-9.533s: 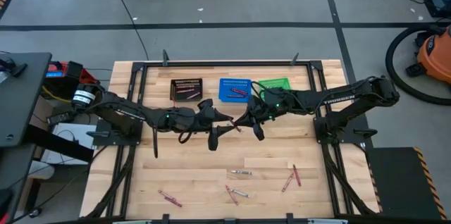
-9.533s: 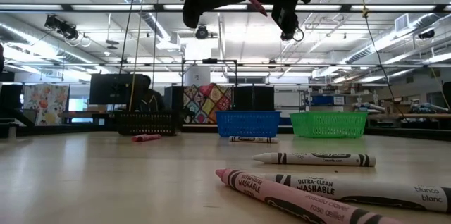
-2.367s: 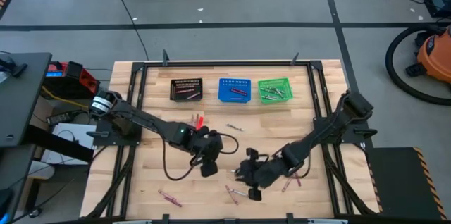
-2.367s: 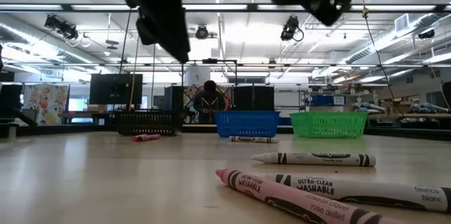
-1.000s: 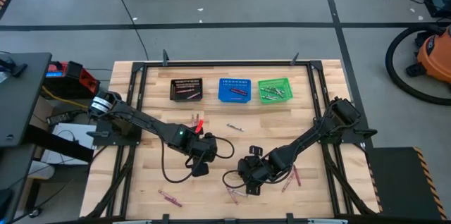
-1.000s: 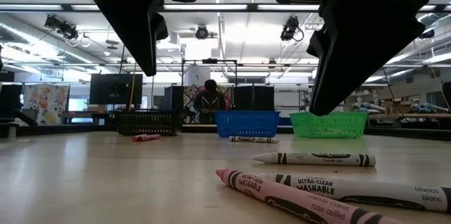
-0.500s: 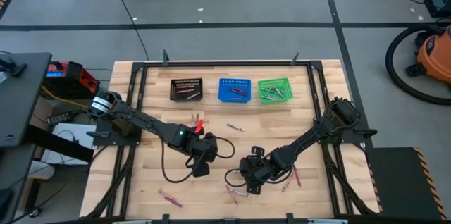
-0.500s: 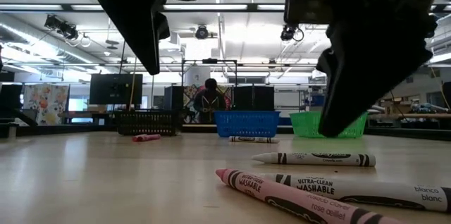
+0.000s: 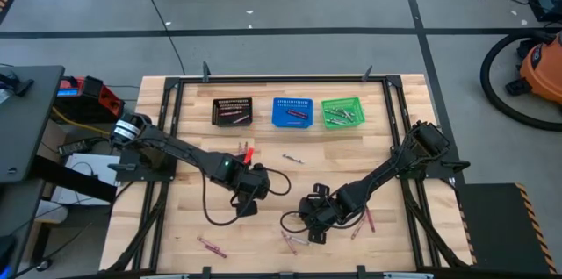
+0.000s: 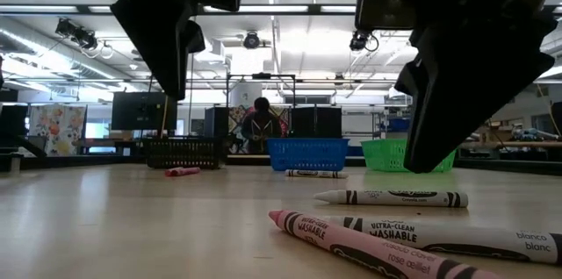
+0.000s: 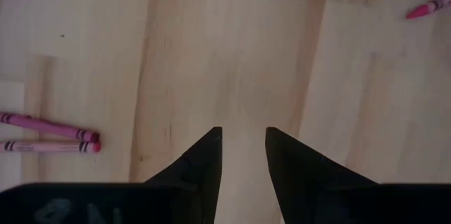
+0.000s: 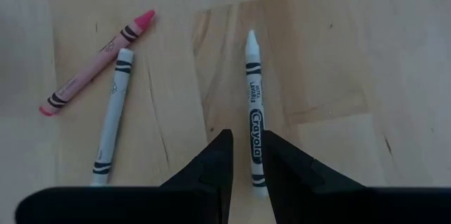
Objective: Sort crayons
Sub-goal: Put the white crayon into the green bin
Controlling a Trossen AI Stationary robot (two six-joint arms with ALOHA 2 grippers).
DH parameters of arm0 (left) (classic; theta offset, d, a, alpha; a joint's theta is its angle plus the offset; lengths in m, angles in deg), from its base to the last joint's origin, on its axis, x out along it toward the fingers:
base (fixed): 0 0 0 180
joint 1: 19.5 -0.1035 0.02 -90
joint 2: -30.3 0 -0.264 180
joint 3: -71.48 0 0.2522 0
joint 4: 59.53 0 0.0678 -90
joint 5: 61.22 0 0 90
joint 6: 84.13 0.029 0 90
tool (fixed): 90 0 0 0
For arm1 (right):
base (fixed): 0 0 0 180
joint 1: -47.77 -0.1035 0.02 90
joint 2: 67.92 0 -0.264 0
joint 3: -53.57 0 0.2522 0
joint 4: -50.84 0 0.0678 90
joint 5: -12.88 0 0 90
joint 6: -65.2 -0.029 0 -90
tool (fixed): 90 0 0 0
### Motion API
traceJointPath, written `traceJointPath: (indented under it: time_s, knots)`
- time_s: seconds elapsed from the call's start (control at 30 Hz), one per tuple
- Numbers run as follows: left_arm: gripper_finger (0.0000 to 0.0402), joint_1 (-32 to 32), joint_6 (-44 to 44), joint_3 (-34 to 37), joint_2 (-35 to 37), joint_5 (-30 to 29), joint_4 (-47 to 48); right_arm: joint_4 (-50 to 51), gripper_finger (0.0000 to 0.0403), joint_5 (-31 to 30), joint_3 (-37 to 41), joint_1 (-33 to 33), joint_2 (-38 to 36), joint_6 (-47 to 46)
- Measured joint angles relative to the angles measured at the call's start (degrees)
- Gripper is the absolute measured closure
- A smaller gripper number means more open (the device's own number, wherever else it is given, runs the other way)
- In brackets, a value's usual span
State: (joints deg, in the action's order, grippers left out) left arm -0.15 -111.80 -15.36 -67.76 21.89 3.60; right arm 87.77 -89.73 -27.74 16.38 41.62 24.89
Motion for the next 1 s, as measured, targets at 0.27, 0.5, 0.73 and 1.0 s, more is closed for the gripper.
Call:
traceJointPath:
  time_s: [0.27, 0.5, 0.73, 1.0]
  knots:
    - [0.0281, -0.02, -0.01, 0.0, 0.0, 0.02, 0.49, -0.11, 0.0321, 2.22, -0.02, 0.71, 0.33, 0.88]
    - [0.0281, -0.02, -0.01, 0.0, -0.02, 0.02, 0.24, -1.12, 0.0321, 3.59, -0.26, 1.08, 3.48, 1.95]
    - [0.0281, -0.06, 0.28, 0.0, -0.02, 0.02, -0.01, -0.63, 0.0321, 4.58, -0.31, 1.65, 4.31, 1.75]
    - [0.0281, -0.06, 0.32, -0.02, -0.02, 0.0, -0.29, 0.04, 0.0344, 5.37, -0.22, 2.97, 4.28, 0.82]
